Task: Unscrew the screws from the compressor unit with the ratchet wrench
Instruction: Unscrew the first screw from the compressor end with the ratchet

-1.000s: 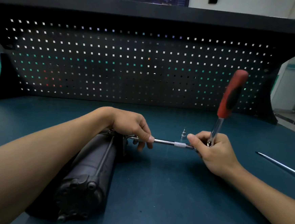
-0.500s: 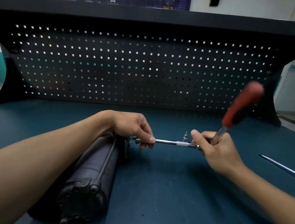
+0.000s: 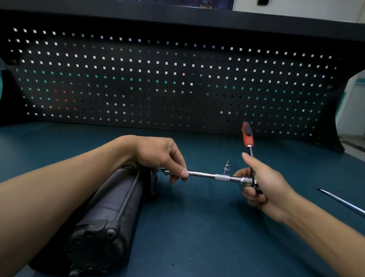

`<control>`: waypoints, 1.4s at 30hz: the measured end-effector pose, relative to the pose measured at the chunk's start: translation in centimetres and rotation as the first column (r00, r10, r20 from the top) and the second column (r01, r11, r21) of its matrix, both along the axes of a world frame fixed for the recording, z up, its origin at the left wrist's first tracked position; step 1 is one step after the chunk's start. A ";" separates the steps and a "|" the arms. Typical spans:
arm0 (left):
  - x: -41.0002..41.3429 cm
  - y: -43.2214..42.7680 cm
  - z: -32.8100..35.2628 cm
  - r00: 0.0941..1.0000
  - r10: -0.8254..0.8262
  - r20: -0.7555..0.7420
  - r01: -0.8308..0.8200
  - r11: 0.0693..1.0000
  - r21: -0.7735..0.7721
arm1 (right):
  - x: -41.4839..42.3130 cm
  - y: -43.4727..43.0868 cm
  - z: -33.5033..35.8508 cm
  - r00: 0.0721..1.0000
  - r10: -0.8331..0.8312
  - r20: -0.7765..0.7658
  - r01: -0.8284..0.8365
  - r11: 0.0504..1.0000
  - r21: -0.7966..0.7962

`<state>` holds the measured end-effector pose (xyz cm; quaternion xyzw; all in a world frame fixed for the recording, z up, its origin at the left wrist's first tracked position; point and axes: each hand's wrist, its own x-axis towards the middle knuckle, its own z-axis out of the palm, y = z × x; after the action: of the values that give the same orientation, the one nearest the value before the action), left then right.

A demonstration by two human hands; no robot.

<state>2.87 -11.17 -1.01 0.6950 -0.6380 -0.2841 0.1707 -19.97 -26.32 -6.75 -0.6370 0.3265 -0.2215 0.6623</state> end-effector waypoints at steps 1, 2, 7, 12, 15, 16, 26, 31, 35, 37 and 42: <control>0.0 0.0 0.1 1.000 0.002 0.007 -0.002 1.000 0.002 | 0.0 -0.1 0.0 1.000 -0.007 0.000 0.007 0.999 -0.052; -0.1 -0.1 0.1 1.000 0.005 0.015 -0.005 1.000 0.009 | 0.0 0.0 -0.1 1.000 -0.019 0.003 0.019 0.994 -0.111; -0.7 -0.1 0.2 0.999 -0.001 0.051 -0.003 0.998 0.064 | -0.2 0.1 -0.7 0.991 -0.026 0.128 0.082 0.888 -0.452; -0.9 -0.1 0.5 0.998 -0.005 0.057 0.000 0.995 0.102 | -0.6 0.0 -0.9 0.967 0.061 0.246 0.136 0.695 -0.706; -0.8 0.0 0.4 0.997 -0.025 0.067 0.017 0.994 0.109 | -0.6 0.0 -1.4 0.950 0.091 0.297 0.170 0.648 -0.742; -0.8 0.0 0.3 0.998 -0.026 0.064 0.019 0.995 0.102 | -0.5 0.0 -1.5 0.948 0.092 0.305 0.181 0.633 -0.753; -0.7 0.1 0.0 0.998 0.004 0.061 -0.005 1.000 0.013 | -0.5 -0.4 -1.6 0.976 0.015 0.218 0.180 0.510 -0.841; -0.8 0.1 0.1 0.999 0.012 0.050 -0.013 1.000 0.015 | 0.0 0.0 -0.9 0.973 -0.044 0.225 0.195 0.675 -0.711; -0.9 0.1 0.1 0.999 0.010 0.049 -0.011 1.000 0.015 | 0.1 -0.1 -0.2 0.994 -0.087 0.073 0.111 0.878 -0.466; -0.9 0.1 0.0 0.999 0.008 0.051 -0.009 1.000 0.020 | 0.0 -0.2 -0.3 0.997 -0.081 -0.002 0.075 0.926 -0.370; -0.7 0.1 0.0 0.999 0.021 0.032 -0.021 1.000 0.005 | 0.1 -0.2 -0.1 0.998 -0.047 -0.032 0.041 0.985 -0.167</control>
<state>2.18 -11.09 -1.01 0.7067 -0.6326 -0.2728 0.1614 -19.83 -26.50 -6.85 -0.6864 0.3328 -0.2511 0.5958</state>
